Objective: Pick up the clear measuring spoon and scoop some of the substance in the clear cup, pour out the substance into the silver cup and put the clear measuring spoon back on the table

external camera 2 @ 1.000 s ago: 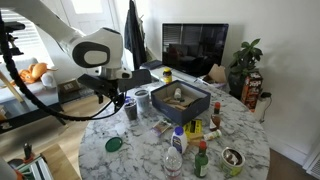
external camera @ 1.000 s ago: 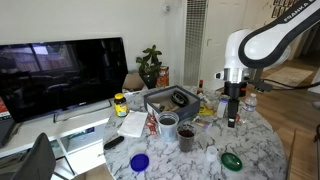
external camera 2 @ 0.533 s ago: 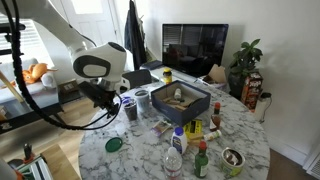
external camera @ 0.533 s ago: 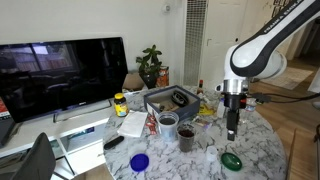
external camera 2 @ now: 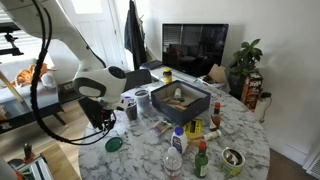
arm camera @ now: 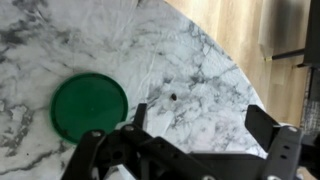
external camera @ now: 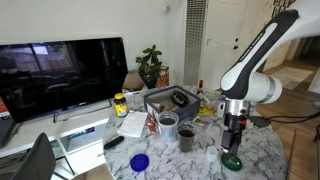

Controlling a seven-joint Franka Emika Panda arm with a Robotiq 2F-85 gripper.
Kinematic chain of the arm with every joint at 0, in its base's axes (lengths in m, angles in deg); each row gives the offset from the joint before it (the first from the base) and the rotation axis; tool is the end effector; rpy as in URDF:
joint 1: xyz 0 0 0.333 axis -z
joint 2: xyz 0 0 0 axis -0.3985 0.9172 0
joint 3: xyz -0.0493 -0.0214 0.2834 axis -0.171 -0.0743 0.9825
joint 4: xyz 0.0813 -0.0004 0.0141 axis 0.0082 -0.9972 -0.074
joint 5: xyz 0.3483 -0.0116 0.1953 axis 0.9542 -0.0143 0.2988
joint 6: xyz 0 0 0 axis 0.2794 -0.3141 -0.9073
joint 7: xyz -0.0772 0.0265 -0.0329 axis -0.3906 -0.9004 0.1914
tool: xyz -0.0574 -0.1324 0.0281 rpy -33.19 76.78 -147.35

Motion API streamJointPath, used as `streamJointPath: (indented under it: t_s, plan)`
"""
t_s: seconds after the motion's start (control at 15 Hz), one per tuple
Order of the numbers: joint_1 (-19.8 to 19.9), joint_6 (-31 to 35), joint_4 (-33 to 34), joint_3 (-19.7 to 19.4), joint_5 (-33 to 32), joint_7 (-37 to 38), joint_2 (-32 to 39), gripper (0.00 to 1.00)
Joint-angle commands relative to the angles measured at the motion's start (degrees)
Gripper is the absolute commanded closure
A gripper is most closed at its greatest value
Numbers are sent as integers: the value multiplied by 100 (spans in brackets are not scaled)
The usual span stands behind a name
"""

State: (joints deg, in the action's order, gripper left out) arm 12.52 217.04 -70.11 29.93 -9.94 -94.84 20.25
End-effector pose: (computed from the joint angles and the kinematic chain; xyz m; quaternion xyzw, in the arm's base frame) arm 0.3522 0.1270 0.0933 -0.9649 0.0065 0.1012 0.2421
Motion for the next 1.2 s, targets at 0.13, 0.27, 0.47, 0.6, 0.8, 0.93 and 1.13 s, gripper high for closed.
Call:
streamJointPath:
  t_s: [0.13, 0.27, 0.47, 0.6, 0.8, 0.93, 1.13]
  plan:
    - [91, 750, -9, 200, 1111, -289, 570, 0]
    - [108, 740, 63, 220, 1356, -318, 739, 0]
    - [94, 724, 222, 206, 1643, -248, 983, 0]
    - [98, 701, 368, 204, 1805, -248, 1131, 0]
    - [118, 667, 566, 202, 2130, -277, 1283, 0]
    - [104, 686, 683, 187, 2253, -236, 1389, 13]
    - [102, 724, 815, 159, 2404, -248, 1547, 42]
